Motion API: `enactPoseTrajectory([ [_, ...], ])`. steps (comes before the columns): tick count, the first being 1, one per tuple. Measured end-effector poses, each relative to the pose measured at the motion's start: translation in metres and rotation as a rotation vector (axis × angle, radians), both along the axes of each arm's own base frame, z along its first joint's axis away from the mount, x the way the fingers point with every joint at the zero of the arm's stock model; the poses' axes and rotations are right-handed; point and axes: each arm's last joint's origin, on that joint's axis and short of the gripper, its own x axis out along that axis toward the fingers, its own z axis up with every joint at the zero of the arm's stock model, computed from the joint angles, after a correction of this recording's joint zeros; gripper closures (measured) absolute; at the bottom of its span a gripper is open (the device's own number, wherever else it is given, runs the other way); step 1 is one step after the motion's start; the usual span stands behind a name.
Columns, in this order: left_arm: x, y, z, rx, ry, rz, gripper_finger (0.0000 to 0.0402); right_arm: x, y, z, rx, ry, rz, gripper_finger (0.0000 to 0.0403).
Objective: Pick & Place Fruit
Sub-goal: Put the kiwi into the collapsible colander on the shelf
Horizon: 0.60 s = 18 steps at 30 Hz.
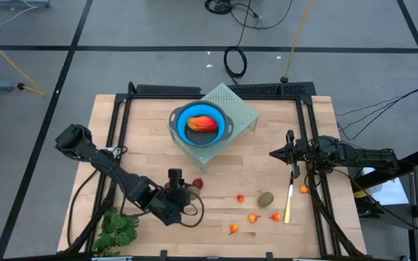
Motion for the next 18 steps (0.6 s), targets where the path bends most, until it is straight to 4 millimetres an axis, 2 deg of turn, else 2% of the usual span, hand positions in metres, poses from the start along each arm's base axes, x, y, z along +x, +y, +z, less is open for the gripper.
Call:
enactPoseTrajectory([
  [7, 0.0006, 0.0021, 0.0005, 0.226, 0.059, -0.179, 0.0183, 0.0, 0.0, -0.0004, 0.0, 0.004, 0.0, 0.0403],
  [10, 0.001, 0.0034, 0.0011, 0.296, 0.061, -0.193, 0.0183, 0.0, 0.0, -0.0005, 0.0, 0.004, 0.0, 0.0403],
  [18, 0.002, 0.0049, 0.0011, 0.237, 0.039, -0.133, 0.0183, 0.0, 0.0, -0.0003, 0.0, 0.004, 0.0, 0.0403],
])
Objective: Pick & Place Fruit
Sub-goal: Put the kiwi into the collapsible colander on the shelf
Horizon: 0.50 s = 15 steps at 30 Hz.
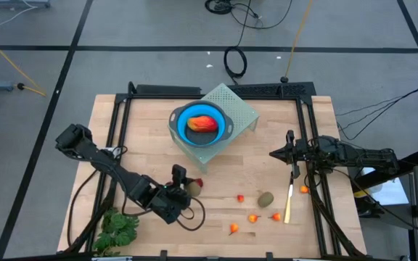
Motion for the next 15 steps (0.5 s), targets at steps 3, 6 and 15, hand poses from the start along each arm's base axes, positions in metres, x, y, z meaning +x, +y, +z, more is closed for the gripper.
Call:
enactPoseTrajectory([
  [3, 0.0, 0.0, 0.0, -0.077, -0.039, 0.068, 0.0183, 0.0, 0.0, 0.0, 0.0, 0.0, 0.0, 0.0403],
  [6, 0.003, -0.002, 0.002, -0.181, -0.102, 0.146, 0.0183, 0.0, 0.0, 0.0, 0.0, 0.0, 0.0, 0.0403],
  [15, 0.018, -0.002, 0.031, -0.505, -0.321, 0.369, 0.0183, 0.0, 0.0, 0.0, 0.003, -0.001, 0.0, 0.0403],
])
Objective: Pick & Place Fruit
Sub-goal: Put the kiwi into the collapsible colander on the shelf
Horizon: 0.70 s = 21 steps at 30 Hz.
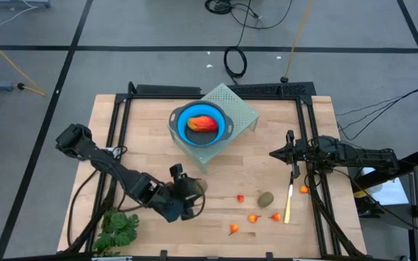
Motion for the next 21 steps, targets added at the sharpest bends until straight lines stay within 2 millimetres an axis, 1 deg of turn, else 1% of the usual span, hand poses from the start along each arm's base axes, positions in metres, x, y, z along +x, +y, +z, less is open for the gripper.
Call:
enactPoseTrajectory([
  [3, 0.007, 0.004, 0.017, -0.089, -0.068, 0.066, 0.0183, 0.0, 0.0, 0.0, 0.0, 0.0, 0.0, 0.0403],
  [5, 0.011, 0.007, 0.029, -0.122, -0.098, 0.08, 0.0183, 0.0, 0.0, 0.0, 0.0, 0.0, 0.0, 0.0403],
  [11, 0.022, 0.019, 0.067, -0.183, -0.199, 0.123, 0.0183, 0.0, 0.0, 0.0, 0.0, 0.0, 0.0, 0.0403],
  [14, 0.025, 0.026, 0.083, -0.174, -0.228, 0.128, 0.0183, 0.0, 0.0, 0.0, 0.0, 0.0, 0.0, 0.0403],
  [16, 0.026, 0.033, 0.092, -0.145, -0.213, 0.132, 0.0183, 0.0, 0.0, 0.0, 0.0, 0.0, 0.0, 0.0403],
  [21, 0.025, 0.058, 0.107, -0.1, -0.15, 0.194, 0.0183, 0.0, 0.0, 0.0, 0.0, 0.001, 0.0, 0.0403],
])
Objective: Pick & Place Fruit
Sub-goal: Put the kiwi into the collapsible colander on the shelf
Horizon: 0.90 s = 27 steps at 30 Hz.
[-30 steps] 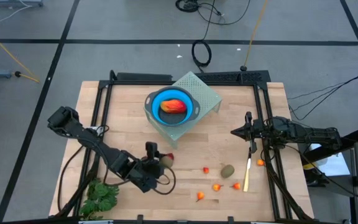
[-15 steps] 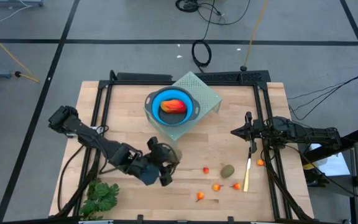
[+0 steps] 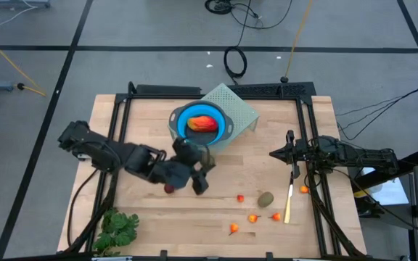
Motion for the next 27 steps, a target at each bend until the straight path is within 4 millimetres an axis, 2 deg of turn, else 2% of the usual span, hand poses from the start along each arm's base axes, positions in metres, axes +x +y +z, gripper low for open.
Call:
enactPoseTrajectory([
  [5, -0.001, 0.028, 0.005, 0.029, 0.091, 0.046, 0.0183, 0.0, 0.0, 0.0, 0.0, -0.001, 0.0, 0.0403],
  [13, 0.0, 0.072, -0.002, 0.059, 0.266, 0.035, 0.0183, 0.0, 0.0, 0.0, 0.0, 0.003, 0.0, 0.0403],
  [21, -0.003, 0.111, -0.006, 0.189, 0.435, 0.01, 0.0183, 0.0, 0.0, 0.0, 0.0, 0.003, 0.0, 0.0403],
  [27, -0.005, 0.142, -0.008, 0.223, 0.514, -0.039, 0.0183, 0.0, 0.0, 0.0, 0.0, 0.003, 0.0, 0.0403],
])
